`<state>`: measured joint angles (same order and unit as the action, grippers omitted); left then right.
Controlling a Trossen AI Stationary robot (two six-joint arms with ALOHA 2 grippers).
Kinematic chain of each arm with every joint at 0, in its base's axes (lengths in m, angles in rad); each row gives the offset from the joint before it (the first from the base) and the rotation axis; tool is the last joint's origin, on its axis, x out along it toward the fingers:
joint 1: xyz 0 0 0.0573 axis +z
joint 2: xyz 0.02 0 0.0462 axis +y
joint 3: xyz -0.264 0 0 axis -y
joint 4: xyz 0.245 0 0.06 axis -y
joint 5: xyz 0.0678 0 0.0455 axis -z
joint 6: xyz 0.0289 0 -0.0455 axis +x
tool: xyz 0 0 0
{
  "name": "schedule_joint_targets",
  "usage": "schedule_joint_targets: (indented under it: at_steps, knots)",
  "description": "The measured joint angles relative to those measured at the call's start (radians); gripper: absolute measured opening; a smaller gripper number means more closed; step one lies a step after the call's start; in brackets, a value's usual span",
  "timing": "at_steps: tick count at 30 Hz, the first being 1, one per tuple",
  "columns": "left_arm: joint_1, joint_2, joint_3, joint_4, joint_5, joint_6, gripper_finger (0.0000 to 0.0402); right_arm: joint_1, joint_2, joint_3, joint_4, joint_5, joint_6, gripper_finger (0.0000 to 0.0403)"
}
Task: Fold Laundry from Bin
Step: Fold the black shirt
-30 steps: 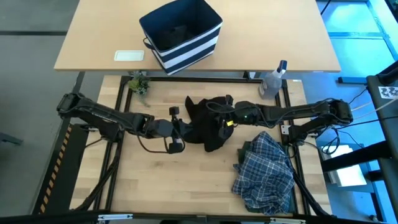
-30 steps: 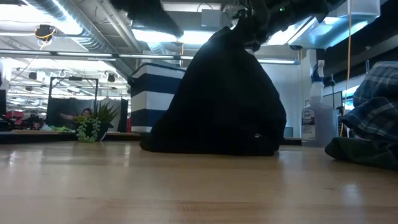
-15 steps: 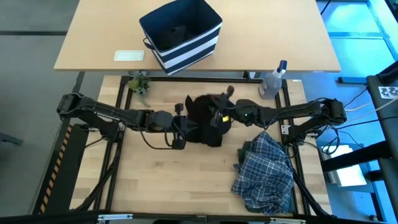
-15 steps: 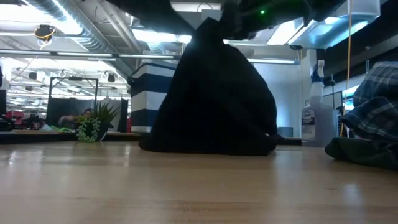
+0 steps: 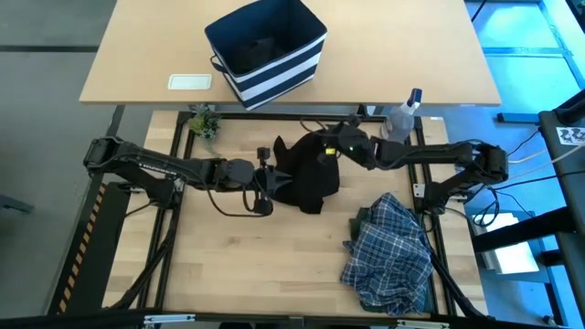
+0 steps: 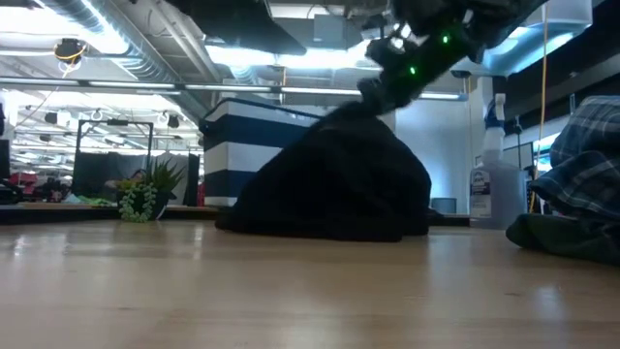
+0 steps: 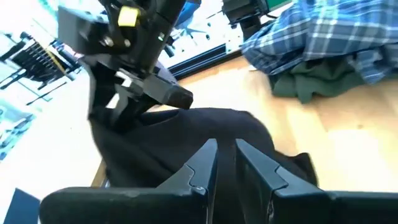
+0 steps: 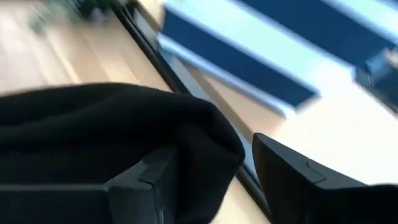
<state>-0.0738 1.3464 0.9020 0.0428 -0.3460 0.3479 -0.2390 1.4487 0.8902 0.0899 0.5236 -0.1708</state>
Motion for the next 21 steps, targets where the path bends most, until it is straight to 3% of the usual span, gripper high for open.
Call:
schedule_joint_targets:
  at_steps: [8, 15, 21]
  knots:
    - [0.055, 0.000, 0.000, -0.015, 0.078, -0.041, 0.0048, -0.064, -0.005, 0.000, -0.089, 0.008, -0.003, 0.0191]
    - [0.070, 0.000, 0.000, -0.117, 0.105, -0.101, 0.0048, -0.064, -0.008, 0.000, -0.173, 0.282, -0.043, 0.0191]
    - [0.070, 0.000, 0.000, -0.301, 0.106, -0.132, 0.0048, -0.063, -0.026, 0.000, -0.222, 0.311, -0.005, 0.0191]
